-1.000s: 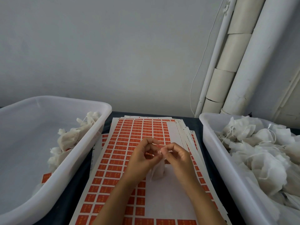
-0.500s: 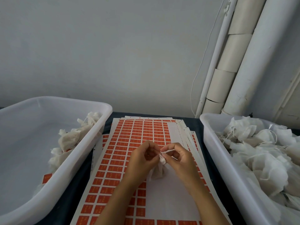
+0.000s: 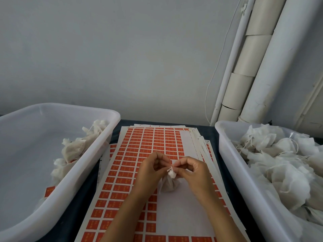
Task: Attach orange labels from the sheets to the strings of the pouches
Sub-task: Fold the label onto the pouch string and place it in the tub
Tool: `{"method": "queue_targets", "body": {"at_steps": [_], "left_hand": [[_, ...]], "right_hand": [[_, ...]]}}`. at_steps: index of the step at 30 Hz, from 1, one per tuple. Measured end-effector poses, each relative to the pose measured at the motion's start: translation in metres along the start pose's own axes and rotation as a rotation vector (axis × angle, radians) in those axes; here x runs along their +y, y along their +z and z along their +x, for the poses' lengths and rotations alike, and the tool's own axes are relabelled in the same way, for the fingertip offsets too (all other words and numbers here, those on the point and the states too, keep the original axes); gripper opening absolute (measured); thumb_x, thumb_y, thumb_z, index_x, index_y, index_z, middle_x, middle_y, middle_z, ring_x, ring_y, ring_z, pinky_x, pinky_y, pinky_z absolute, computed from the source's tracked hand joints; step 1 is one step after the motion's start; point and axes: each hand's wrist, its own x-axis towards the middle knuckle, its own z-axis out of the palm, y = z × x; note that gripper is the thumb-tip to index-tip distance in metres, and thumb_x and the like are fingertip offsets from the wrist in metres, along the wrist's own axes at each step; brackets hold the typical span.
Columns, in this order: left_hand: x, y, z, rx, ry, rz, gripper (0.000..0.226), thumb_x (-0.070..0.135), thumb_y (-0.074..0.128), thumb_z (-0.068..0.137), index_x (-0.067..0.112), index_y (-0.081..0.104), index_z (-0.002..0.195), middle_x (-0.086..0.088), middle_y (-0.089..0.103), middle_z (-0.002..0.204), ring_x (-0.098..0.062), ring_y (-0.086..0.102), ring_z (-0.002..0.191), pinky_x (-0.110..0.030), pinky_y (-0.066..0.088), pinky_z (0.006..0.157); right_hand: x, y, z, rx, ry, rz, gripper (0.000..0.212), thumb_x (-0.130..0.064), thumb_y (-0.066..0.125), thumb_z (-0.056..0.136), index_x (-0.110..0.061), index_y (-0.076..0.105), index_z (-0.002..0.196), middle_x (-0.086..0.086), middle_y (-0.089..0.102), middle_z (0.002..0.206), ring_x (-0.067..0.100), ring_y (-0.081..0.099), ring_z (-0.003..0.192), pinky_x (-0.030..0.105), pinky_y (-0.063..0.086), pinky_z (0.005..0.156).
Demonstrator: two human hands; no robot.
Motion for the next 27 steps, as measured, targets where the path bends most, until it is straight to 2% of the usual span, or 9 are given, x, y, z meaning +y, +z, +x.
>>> {"method": "queue_targets", "body": {"at_steps": [4,9,12,15,17,19,21,23,27], "left_hand": [[0.0,0.001,0.0,-0.016,0.006,0.02,0.026,-0.007,0.064,0.082,0.019,0.061,0.088,0.001,0.067,0.08,-0.007,0.066,0.074,-0.017,0.054,0.067],[0.0,0.002,-0.001,-0.078,0.035,0.059,0.018,0.001,0.06,0.088,0.019,0.064,0.088,0.001,0.066,0.086,-0.013,0.062,0.081,-0.019,0.053,0.071],[-0.001,0.003,-0.005,-0.165,-0.001,0.025,0.013,0.008,0.059,0.09,0.019,0.058,0.097,0.001,0.064,0.094,-0.014,0.063,0.088,-0.02,0.054,0.074],[-0.003,0.008,-0.008,-0.259,-0.011,0.077,0.025,0.018,0.065,0.088,0.024,0.049,0.106,0.006,0.061,0.101,-0.009,0.061,0.095,-0.022,0.054,0.081],[-0.002,0.011,-0.008,-0.211,0.019,0.106,0.021,0.018,0.064,0.088,0.023,0.048,0.101,0.009,0.06,0.091,0.0,0.059,0.081,-0.015,0.051,0.069],[-0.001,0.01,-0.007,-0.149,0.024,0.109,0.012,0.019,0.06,0.091,0.023,0.049,0.094,0.008,0.059,0.081,0.0,0.055,0.067,-0.011,0.045,0.058],[-0.001,0.008,-0.005,-0.106,0.01,0.104,0.008,0.022,0.059,0.091,0.023,0.051,0.092,0.001,0.061,0.08,-0.006,0.055,0.065,-0.012,0.044,0.055],[-0.001,0.007,-0.004,-0.086,0.001,0.093,0.005,0.022,0.059,0.091,0.022,0.054,0.091,0.0,0.065,0.083,-0.011,0.059,0.07,-0.013,0.046,0.058],[-0.002,0.007,-0.003,-0.084,-0.01,0.103,0.003,0.017,0.059,0.091,0.016,0.061,0.092,0.008,0.067,0.08,-0.001,0.062,0.074,-0.01,0.048,0.064]], "right_hand": [[0.002,0.0,0.001,-0.041,0.042,0.022,0.007,-0.011,0.069,0.082,-0.017,0.066,0.083,-0.003,0.068,0.084,0.014,0.066,0.079,0.02,0.057,0.068],[0.003,0.005,0.001,0.078,0.092,0.126,0.005,-0.013,0.063,0.086,-0.017,0.062,0.085,-0.004,0.067,0.085,0.013,0.066,0.077,0.017,0.055,0.06],[0.003,0.007,0.0,0.142,0.1,0.157,0.005,-0.016,0.065,0.085,-0.019,0.061,0.085,-0.004,0.067,0.087,0.014,0.067,0.081,0.017,0.055,0.063],[0.004,0.006,0.0,0.172,0.106,0.168,0.008,-0.017,0.068,0.083,-0.02,0.062,0.087,-0.004,0.068,0.088,0.014,0.068,0.081,0.021,0.057,0.066],[0.002,0.004,0.001,0.152,0.103,0.184,0.013,-0.015,0.07,0.081,-0.022,0.063,0.089,-0.005,0.068,0.09,0.011,0.069,0.079,0.02,0.056,0.063],[0.001,0.002,0.001,0.118,0.079,0.179,0.018,-0.013,0.07,0.081,-0.025,0.062,0.091,-0.004,0.068,0.09,0.008,0.069,0.078,0.019,0.055,0.061],[0.0,-0.001,0.001,0.097,0.02,0.064,0.021,-0.014,0.071,0.08,-0.027,0.062,0.093,-0.009,0.068,0.09,0.008,0.069,0.077,0.016,0.055,0.063],[0.0,-0.003,0.0,0.082,-0.072,-0.168,0.021,-0.017,0.07,0.081,-0.029,0.062,0.096,-0.017,0.066,0.089,-0.001,0.065,0.076,0.003,0.047,0.064],[0.001,-0.004,-0.003,0.033,-0.267,-0.501,0.008,-0.022,0.065,0.085,-0.02,0.064,0.092,-0.009,0.066,0.099,-0.005,0.054,0.078,-0.006,0.036,0.068]]}}
